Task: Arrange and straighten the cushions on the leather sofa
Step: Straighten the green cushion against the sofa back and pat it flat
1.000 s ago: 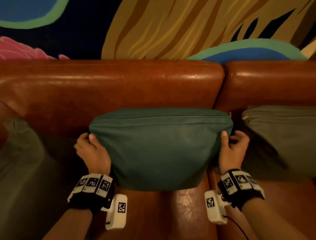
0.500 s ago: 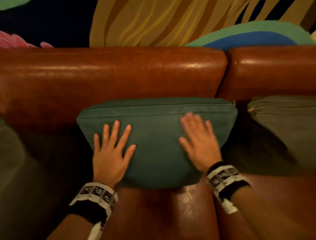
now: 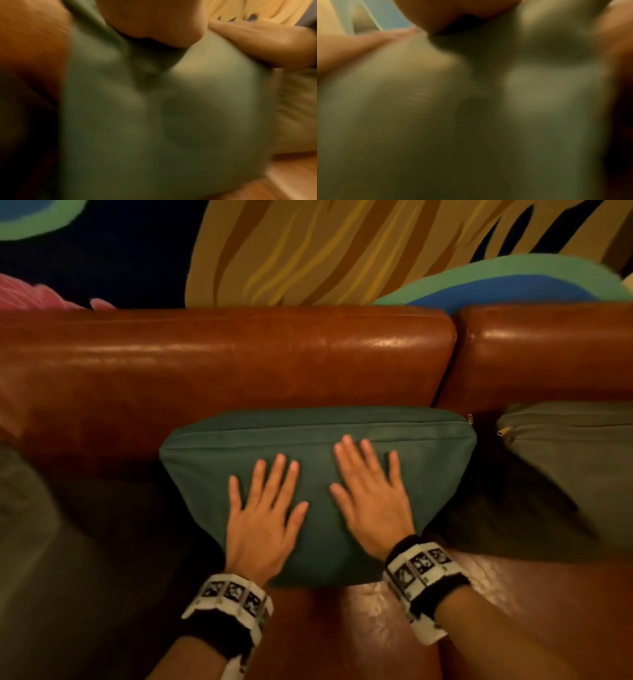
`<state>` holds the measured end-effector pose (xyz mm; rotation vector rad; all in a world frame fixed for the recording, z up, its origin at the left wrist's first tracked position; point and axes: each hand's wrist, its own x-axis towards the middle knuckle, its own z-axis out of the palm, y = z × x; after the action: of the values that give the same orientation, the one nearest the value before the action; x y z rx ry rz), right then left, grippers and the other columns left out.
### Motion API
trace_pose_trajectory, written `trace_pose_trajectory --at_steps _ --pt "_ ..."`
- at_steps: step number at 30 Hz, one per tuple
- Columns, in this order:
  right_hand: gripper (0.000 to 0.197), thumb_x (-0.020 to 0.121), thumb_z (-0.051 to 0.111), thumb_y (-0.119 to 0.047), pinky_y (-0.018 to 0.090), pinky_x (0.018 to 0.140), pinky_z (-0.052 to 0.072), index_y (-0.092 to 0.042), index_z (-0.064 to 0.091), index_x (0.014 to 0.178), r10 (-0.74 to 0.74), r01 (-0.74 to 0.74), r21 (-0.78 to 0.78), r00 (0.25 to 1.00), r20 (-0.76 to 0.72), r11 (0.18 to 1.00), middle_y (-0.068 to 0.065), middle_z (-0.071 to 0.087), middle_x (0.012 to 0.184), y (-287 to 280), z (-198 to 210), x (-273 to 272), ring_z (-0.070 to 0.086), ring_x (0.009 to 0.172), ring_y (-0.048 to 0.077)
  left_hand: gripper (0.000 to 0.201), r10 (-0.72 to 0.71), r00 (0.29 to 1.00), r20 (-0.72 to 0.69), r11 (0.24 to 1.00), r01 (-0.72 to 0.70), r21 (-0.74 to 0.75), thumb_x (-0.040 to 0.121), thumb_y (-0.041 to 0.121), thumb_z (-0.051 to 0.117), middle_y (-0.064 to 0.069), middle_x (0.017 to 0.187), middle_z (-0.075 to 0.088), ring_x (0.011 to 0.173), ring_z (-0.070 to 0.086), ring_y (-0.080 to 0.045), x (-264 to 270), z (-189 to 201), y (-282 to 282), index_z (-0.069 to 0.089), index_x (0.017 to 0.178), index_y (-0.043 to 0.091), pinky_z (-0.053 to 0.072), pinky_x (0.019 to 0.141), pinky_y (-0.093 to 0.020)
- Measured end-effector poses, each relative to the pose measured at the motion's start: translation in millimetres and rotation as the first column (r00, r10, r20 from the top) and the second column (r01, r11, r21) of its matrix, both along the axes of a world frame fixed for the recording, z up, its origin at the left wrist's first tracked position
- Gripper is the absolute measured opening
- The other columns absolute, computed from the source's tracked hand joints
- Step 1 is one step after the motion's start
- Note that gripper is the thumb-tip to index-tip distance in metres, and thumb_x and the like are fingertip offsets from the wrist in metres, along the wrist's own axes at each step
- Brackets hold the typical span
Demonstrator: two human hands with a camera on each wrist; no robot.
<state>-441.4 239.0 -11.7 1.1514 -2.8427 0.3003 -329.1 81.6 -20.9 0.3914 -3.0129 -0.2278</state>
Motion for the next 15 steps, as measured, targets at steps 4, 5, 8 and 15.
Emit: trace_pose_trajectory --at_steps 4,5,8,15 --pt "0.061 0.099 0.011 -0.047 0.048 0.121 0.003 -0.022 0.006 0.154 -0.294 0.288 0.063 0.946 0.135 0.956 -0.008 0.002 0.16 73 -6 -47 0.011 0.151 0.015 0.063 0.223 0.975 0.018 0.975 -0.223 0.003 0.097 0.048 0.021 0.001 0.157 0.018 0.145 0.014 -0.025 25 -10 -56 0.013 0.152 0.019 0.005 0.115 -0.052" --pt "0.06 0.098 0.006 -0.049 0.047 0.122 -0.001 -0.026 0.001 0.153 -0.301 0.292 0.078 0.94 0.162 0.953 -0.011 -0.003 0.16 83 -5 -49 0.004 0.151 0.011 0.063 0.285 0.958 0.024 0.958 -0.286 0.033 0.097 0.046 0.02 0.0 0.159 0.016 0.146 0.012 -0.024 31 -10 -64 0.009 0.152 0.019 0.004 0.115 -0.054" --pt "0.062 0.096 0.002 -0.051 0.044 0.122 -0.008 -0.025 -0.002 0.151 -0.324 0.322 0.04 0.931 0.17 0.946 -0.01 -0.005 0.16 80 6 -45 -0.005 0.148 0.007 0.062 0.404 0.915 0.003 0.911 -0.403 0.084 0.099 0.046 0.012 -0.006 0.161 0.012 0.148 0.005 -0.026 38 -2 -69 0.004 0.152 0.015 -0.003 0.116 -0.053" --pt "0.059 0.103 0.017 -0.043 0.045 0.118 -0.001 -0.013 0.03 0.153 0.072 -0.071 -0.023 0.997 0.008 0.997 0.001 0.026 0.16 -26 40 -6 0.02 0.149 0.018 0.054 -0.015 0.997 -0.069 0.999 0.013 -0.029 0.102 0.044 0.008 -0.001 0.158 0.016 0.147 0.01 -0.025 -28 42 -11 0.014 0.152 0.025 -0.005 0.116 -0.047"
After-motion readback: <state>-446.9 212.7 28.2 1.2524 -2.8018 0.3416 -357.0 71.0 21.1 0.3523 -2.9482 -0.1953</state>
